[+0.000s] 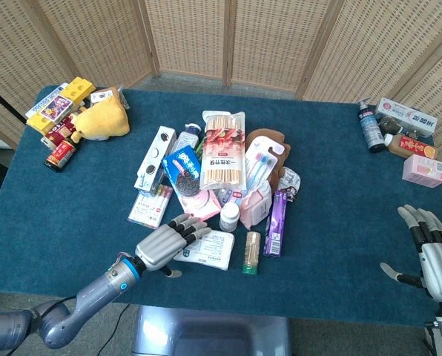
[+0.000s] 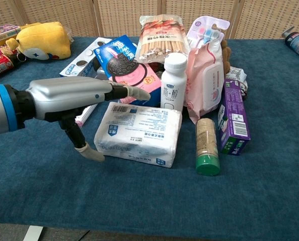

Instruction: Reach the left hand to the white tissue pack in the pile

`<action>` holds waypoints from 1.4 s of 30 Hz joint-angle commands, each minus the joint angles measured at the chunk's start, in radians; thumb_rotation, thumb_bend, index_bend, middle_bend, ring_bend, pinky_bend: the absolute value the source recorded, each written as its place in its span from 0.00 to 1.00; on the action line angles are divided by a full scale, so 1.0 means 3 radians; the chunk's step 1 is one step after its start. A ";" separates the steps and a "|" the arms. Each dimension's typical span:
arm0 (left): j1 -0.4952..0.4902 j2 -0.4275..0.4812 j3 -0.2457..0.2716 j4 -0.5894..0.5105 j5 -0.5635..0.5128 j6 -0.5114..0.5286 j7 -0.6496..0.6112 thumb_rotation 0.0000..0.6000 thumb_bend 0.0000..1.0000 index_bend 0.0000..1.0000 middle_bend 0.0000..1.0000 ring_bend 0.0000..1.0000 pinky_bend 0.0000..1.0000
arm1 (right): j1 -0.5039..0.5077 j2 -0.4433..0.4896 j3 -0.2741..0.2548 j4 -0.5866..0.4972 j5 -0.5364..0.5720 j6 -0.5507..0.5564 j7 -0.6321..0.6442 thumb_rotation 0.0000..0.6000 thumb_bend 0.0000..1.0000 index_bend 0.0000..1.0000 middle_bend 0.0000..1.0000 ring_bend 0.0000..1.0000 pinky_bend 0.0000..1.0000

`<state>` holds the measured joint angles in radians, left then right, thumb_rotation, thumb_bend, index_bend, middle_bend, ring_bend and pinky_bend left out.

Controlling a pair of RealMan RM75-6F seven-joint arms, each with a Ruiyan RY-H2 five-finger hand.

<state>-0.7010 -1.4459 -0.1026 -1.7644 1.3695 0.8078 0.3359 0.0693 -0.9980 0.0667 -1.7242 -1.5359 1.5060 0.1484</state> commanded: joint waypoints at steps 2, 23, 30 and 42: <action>-0.0035 -0.0188 0.0028 0.0093 -0.0026 0.0137 0.0284 1.00 0.00 0.01 0.00 0.00 0.00 | -0.0004 0.0014 0.0005 -0.0002 -0.0001 0.0011 0.0022 1.00 0.00 0.00 0.00 0.00 0.00; 0.0066 -0.0679 -0.0006 0.0285 0.0095 0.0907 0.0582 1.00 0.00 0.72 0.61 0.53 0.63 | -0.0012 0.0035 0.0005 0.0003 0.0005 0.0008 0.0070 1.00 0.00 0.00 0.00 0.00 0.00; 0.0117 -0.0235 -0.0171 -0.0235 0.0179 0.1108 0.0484 1.00 0.00 0.72 0.62 0.53 0.64 | -0.0016 0.0037 0.0007 -0.0003 0.0001 0.0020 0.0060 1.00 0.00 0.00 0.00 0.00 0.00; 0.0136 0.0435 -0.0582 -0.0847 -0.0088 0.1254 0.0372 1.00 0.00 0.73 0.63 0.55 0.66 | -0.0015 0.0018 -0.0008 -0.0012 -0.0021 0.0013 -0.0011 1.00 0.00 0.00 0.00 0.00 0.00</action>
<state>-0.6603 -1.3264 -0.2697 -2.0087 1.3484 1.1776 0.4445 0.0648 -0.9927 0.0643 -1.7276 -1.5423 1.5098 0.1448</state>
